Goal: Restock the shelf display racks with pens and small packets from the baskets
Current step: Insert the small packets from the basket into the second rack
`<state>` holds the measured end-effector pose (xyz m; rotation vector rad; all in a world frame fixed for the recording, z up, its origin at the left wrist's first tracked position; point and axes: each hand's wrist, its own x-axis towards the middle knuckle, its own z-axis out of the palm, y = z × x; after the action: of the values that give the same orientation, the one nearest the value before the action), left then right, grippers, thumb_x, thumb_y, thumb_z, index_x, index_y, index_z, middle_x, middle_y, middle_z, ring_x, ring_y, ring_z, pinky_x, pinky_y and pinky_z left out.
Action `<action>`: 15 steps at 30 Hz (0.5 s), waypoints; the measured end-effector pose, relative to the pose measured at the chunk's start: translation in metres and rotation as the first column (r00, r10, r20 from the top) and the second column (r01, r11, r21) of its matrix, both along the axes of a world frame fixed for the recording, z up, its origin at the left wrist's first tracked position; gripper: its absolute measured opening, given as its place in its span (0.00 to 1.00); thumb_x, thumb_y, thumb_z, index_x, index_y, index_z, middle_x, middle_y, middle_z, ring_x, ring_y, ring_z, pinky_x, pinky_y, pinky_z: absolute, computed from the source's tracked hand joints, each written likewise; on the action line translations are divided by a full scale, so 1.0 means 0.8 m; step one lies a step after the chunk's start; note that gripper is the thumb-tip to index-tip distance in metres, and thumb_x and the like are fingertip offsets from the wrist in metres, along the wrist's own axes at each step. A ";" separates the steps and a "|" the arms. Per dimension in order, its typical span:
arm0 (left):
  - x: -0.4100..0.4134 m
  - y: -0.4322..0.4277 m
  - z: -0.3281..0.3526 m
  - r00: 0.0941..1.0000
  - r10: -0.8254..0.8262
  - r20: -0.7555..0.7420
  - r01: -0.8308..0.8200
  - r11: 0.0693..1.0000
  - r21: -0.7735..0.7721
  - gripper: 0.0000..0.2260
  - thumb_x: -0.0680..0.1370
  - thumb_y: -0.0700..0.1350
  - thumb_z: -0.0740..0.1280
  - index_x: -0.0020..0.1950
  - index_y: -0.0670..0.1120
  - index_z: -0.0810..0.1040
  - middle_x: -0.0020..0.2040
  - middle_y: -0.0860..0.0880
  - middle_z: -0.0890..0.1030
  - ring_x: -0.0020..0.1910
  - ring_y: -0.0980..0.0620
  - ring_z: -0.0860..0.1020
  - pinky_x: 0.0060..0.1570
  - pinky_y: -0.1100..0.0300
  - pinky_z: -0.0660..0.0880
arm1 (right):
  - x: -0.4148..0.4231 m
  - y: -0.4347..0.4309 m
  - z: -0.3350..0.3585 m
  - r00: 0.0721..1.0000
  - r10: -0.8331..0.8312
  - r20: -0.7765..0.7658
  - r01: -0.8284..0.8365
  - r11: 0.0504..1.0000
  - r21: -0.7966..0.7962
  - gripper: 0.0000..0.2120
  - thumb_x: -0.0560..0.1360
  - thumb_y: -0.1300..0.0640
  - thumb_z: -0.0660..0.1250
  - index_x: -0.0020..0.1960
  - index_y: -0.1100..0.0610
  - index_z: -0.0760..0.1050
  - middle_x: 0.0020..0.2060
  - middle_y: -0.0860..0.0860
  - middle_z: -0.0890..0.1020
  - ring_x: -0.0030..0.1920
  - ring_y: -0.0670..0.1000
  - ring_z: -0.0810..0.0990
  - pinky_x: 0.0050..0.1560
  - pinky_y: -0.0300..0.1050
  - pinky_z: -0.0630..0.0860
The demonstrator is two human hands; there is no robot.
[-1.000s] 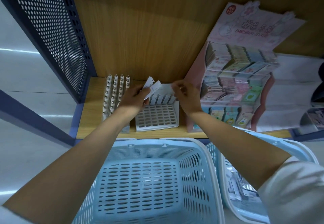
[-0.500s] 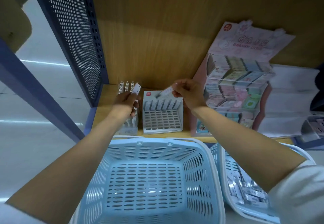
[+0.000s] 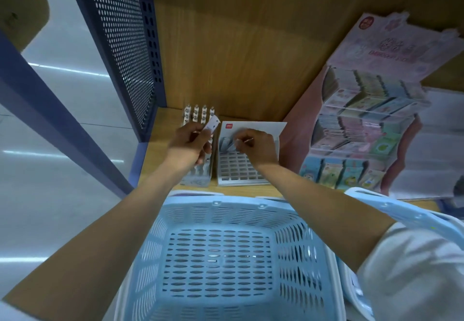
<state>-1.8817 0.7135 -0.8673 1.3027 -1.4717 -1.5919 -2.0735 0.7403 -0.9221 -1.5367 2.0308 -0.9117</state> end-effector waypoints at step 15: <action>0.007 -0.004 -0.005 0.999 -0.031 -0.036 0.030 0.999 -0.023 0.08 0.82 0.43 0.62 0.44 0.44 0.74 0.32 0.46 0.77 0.22 0.52 0.68 0.19 0.65 0.61 | 0.002 -0.003 -0.003 0.984 0.119 -0.133 -0.127 0.990 -0.053 0.05 0.73 0.65 0.69 0.45 0.57 0.82 0.41 0.44 0.81 0.37 0.40 0.77 0.45 0.37 0.77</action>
<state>-1.8760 0.7100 -0.8713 1.2379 -1.4894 -1.6062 -2.0715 0.7380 -0.9241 -1.7760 1.9853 -0.8538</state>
